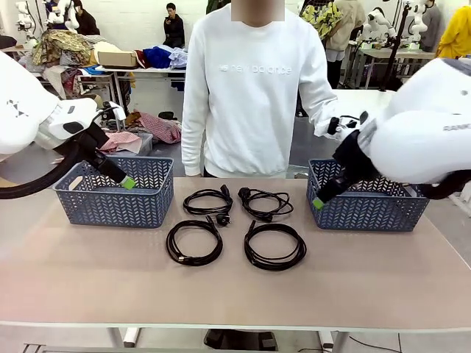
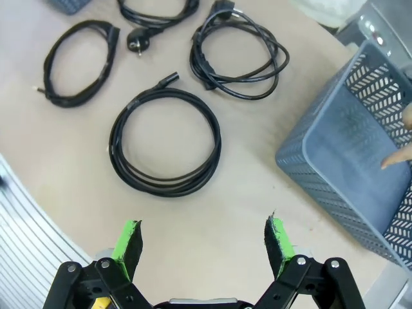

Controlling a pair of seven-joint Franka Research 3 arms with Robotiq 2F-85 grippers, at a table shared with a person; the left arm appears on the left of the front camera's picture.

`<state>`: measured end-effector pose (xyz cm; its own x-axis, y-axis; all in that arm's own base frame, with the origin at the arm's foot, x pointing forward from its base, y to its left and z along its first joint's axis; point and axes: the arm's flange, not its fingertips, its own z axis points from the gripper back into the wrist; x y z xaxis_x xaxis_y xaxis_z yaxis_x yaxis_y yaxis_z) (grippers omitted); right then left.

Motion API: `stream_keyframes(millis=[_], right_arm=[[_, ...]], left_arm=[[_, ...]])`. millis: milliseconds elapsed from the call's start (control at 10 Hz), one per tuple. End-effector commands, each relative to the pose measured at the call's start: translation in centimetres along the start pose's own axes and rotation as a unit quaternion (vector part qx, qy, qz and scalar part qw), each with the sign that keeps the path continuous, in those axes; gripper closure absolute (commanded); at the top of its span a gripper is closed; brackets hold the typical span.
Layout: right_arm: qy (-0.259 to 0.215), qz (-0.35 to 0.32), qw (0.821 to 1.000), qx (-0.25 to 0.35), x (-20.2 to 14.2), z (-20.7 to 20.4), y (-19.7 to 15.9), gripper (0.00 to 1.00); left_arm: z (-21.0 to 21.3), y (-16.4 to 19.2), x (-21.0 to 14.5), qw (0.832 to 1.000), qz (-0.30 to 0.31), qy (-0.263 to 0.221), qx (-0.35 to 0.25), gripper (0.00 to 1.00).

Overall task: Organize the cables according to human instructions.
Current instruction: Pick up a bundle of cables and place it in the basket indicated by the human.

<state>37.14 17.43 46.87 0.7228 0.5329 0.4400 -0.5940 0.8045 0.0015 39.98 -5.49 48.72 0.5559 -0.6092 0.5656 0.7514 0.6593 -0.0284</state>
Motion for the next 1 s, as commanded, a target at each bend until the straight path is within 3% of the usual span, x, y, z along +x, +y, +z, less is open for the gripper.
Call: stream_keyframes(millis=[0, 300, 900], right_arm=[[0.007, -0.054, 0.998, -0.032, 2.2, -0.4, 1.3, 0.00], [0.013, -0.070, 0.997, 0.001, 3.6, -0.5, 2.3, 0.00], [0.008, -0.066, 0.998, -0.009, 3.0, -0.9, 2.2, 0.00]], left_arm=[[-0.1, 0.3, -0.2, 1.000, -0.004, -0.006, -0.009, 0.00], [-0.1, 0.3, -0.2, 1.000, -0.004, -0.006, -0.009, 0.00], [-0.1, 0.3, -0.2, 1.000, -0.004, -0.006, -0.009, 0.00]])
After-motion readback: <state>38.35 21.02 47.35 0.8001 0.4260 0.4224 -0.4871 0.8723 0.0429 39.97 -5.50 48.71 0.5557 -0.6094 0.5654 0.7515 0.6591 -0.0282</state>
